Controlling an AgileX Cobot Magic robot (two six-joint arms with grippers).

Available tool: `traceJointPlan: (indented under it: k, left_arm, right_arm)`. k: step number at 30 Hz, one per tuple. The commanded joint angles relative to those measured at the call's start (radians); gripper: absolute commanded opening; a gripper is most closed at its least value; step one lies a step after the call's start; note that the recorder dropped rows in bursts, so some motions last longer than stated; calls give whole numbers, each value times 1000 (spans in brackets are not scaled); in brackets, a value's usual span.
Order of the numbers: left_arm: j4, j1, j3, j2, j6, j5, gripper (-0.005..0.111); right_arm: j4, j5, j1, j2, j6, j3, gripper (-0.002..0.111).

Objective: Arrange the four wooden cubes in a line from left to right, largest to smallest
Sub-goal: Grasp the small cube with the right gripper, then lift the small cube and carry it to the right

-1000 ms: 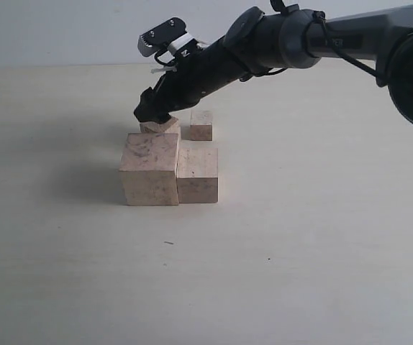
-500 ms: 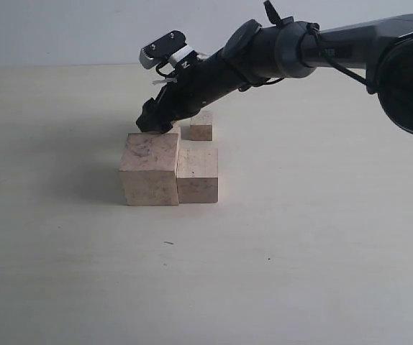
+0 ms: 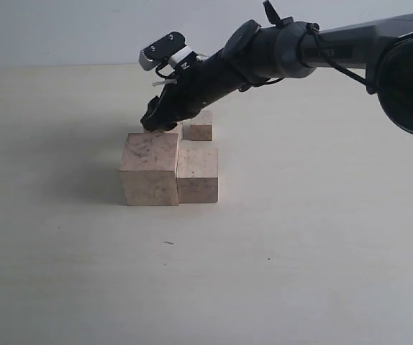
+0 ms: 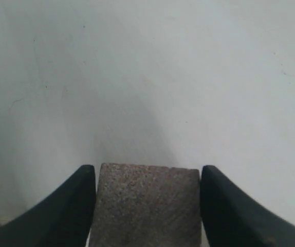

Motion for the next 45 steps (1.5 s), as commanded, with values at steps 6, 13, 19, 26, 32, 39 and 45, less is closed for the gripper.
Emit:
traceJointPlan:
  k: [6, 13, 19, 26, 32, 39, 45]
  left_arm:
    - [-1, -1, 3, -6, -3, -13, 0]
    - [-1, -1, 3, -6, -3, -13, 0]
    - [-1, -1, 3, -6, -3, -13, 0]
    - [-1, -1, 3, -6, -3, -13, 0]
    - [-1, -1, 3, -6, -3, -13, 0]
    - [-1, -1, 3, -6, -3, -13, 0]
    - [-1, -1, 3, -6, -3, -13, 0]
  right_arm:
    - [-23, 4, -6, -135, -8, -5, 0]
    - [-312, 221, -45, -270, 138, -5, 0]
    - [-491, 522, -120, -365, 131, -5, 0]
    - [-427, 672, -269, -415, 40, -5, 0]
    - [-240, 672, -367, -420, -160, 56, 0]
    - [-54, 672, -360, -403, -495, 217, 0]
    - [-65, 593, -360, -372, -467, 300, 0]
